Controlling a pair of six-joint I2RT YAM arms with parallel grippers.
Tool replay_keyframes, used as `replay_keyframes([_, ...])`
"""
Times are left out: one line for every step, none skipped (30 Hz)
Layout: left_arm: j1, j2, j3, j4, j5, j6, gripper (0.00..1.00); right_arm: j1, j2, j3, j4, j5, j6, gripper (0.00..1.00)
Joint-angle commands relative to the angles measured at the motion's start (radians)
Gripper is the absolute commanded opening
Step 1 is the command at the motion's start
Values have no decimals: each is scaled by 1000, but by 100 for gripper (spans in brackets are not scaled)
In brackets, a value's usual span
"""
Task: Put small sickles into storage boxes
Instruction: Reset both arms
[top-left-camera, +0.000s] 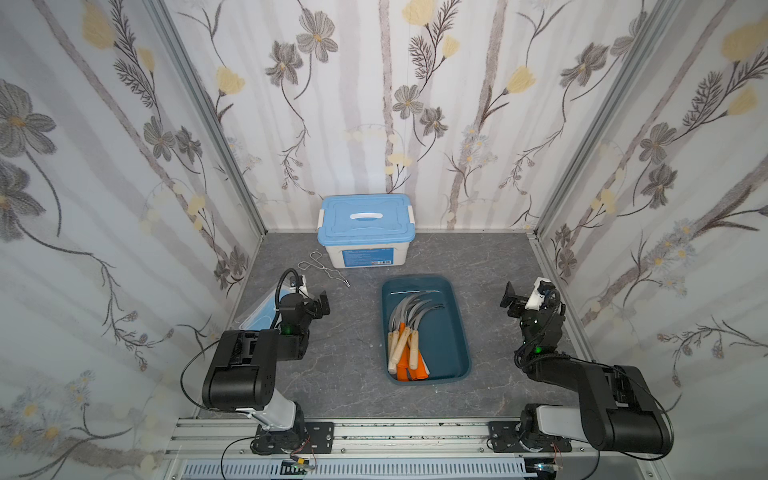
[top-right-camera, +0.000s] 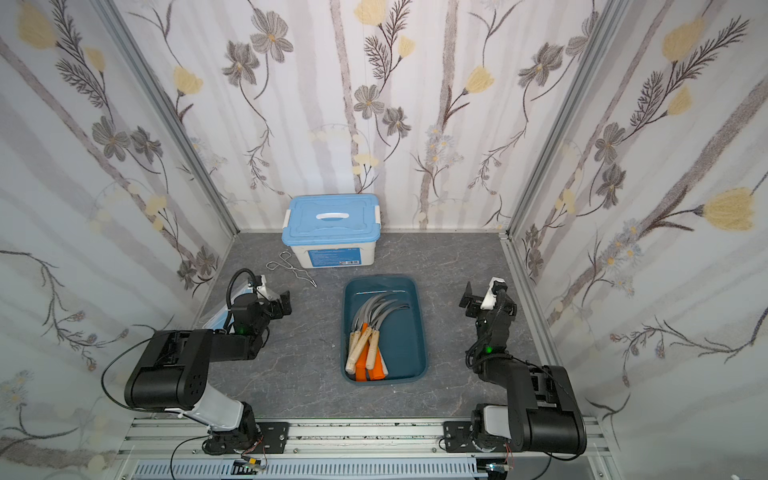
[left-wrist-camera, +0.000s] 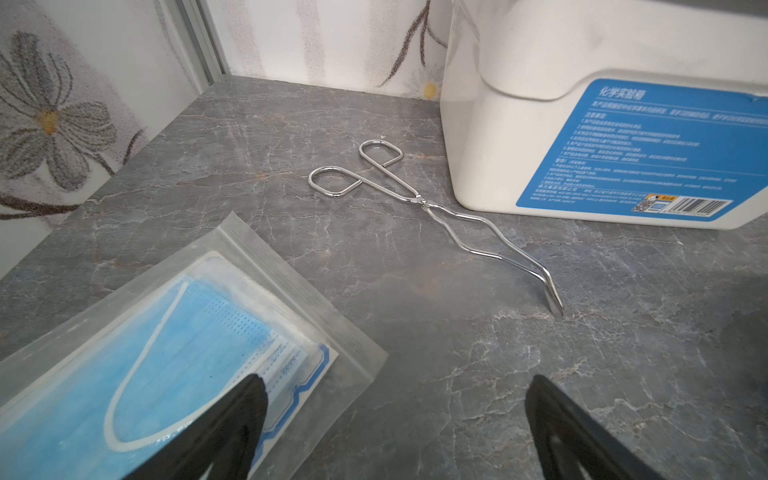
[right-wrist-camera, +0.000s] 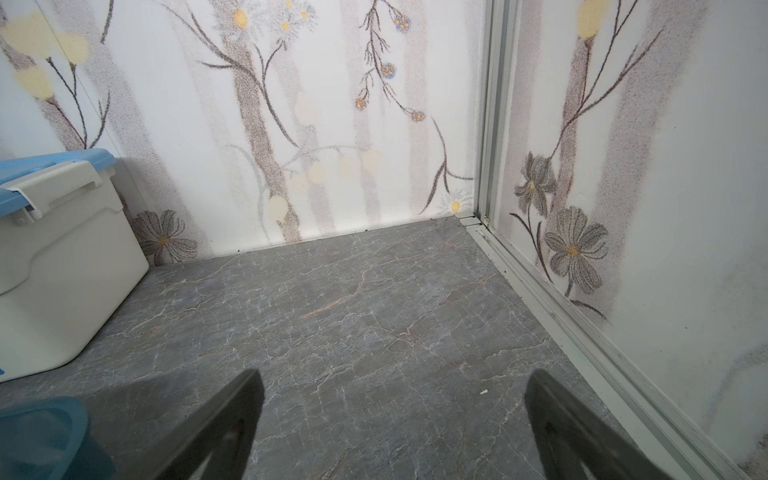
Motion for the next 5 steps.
replay_keyframes([0, 2, 2, 48, 8, 18, 100, 0, -1, 3, 50, -8, -18, 100])
replay_keyframes([1, 3, 1, 49, 8, 19, 100, 0, 0, 3, 50, -7, -18, 100])
replay_keyframes([1, 2, 2, 48, 8, 19, 100, 0, 0, 3, 49, -7, -19, 100])
replay_keyframes([1, 3, 1, 48, 7, 18, 100, 0, 0, 3, 52, -8, -19, 100])
replay_keyframes([1, 3, 0, 49, 7, 19, 100, 0, 0, 3, 50, -8, -18, 100])
